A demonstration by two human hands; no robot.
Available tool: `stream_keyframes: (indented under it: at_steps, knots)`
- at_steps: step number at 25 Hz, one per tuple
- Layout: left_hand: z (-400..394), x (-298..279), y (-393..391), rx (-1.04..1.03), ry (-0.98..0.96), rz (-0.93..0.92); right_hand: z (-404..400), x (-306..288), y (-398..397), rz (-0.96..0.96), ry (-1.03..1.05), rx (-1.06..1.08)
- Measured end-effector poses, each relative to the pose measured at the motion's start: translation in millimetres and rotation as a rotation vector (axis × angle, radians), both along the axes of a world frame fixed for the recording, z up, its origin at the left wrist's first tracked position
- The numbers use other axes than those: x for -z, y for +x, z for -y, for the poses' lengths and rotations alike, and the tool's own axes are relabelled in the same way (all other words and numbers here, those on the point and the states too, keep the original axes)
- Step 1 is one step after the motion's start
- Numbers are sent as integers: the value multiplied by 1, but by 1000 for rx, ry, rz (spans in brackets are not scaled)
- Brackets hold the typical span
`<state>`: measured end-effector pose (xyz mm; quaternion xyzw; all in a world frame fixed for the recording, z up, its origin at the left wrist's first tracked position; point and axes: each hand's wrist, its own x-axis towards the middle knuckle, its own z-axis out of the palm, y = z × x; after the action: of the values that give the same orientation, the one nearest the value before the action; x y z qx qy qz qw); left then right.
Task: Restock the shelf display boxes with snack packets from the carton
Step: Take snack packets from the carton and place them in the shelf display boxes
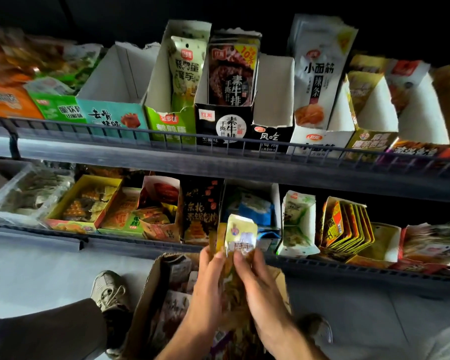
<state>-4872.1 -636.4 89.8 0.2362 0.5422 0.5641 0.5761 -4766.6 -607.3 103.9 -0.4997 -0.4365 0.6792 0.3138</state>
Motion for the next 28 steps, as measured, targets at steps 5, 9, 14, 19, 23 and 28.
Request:
stream_keyframes:
  at_steps: [5,9,14,19,23,28]
  knots:
    - [-11,-29,9,-110,257,-370,-16,-37,12,-241,-7,-42]
    - [-45,-64,14,-69,461,-408,-48,-83,43,-230,43,-185]
    - [-104,-119,41,206,685,-313,-108,-139,92,247,436,-102]
    - [-192,-159,69,248,743,-981,-184,-189,148,18,655,225]
    - [-241,-161,84,373,789,-1530,-261,-202,181,-100,730,406]
    - [-250,-145,85,451,822,-1638,-309,-188,172,308,722,262]
